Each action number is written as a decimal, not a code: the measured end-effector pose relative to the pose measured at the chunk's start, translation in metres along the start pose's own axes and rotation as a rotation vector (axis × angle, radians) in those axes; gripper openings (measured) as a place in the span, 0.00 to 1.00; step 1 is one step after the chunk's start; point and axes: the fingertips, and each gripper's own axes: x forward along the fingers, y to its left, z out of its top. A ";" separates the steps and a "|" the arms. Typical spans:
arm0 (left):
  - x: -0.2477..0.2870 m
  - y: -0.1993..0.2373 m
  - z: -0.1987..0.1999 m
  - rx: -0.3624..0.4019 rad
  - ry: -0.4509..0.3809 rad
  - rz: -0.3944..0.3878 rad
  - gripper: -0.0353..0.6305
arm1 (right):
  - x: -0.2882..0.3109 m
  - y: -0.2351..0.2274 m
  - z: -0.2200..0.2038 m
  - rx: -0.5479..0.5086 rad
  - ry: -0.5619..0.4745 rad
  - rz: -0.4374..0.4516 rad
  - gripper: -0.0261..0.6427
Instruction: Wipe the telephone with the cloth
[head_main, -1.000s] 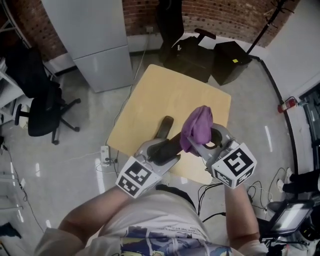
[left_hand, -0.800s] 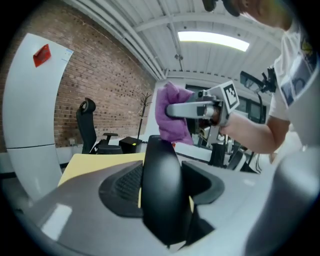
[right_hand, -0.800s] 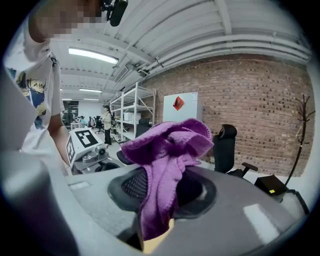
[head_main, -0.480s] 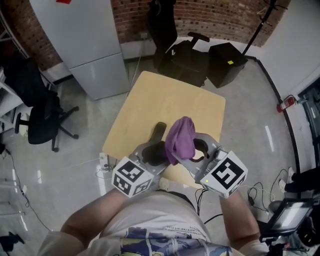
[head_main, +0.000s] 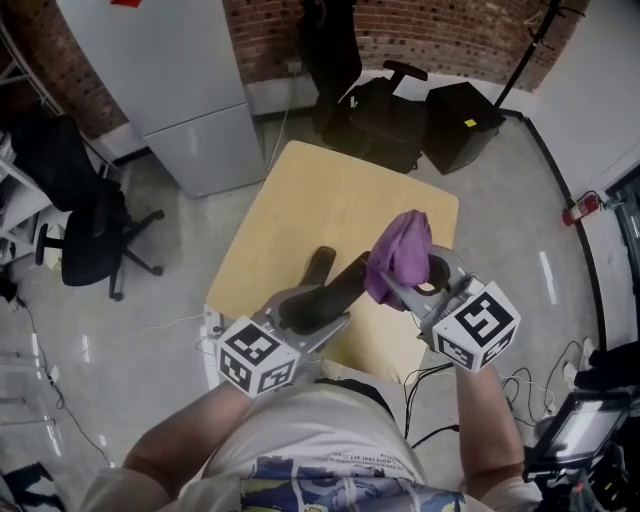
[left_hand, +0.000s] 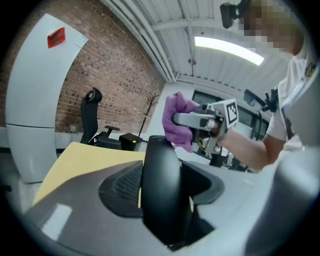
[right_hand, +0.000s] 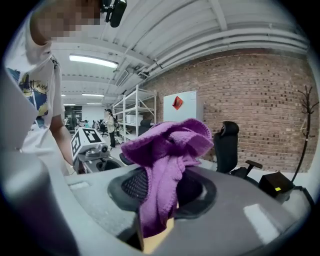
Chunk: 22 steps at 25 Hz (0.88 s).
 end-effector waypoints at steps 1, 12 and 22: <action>0.001 0.001 0.000 -0.007 0.000 0.000 0.43 | -0.001 -0.008 -0.001 0.006 -0.003 -0.013 0.21; -0.004 0.019 0.013 -0.254 -0.077 -0.045 0.43 | -0.002 -0.060 -0.015 0.132 -0.027 -0.112 0.21; -0.017 0.036 0.021 -0.729 -0.226 -0.194 0.43 | 0.025 -0.022 0.004 0.313 -0.173 -0.069 0.21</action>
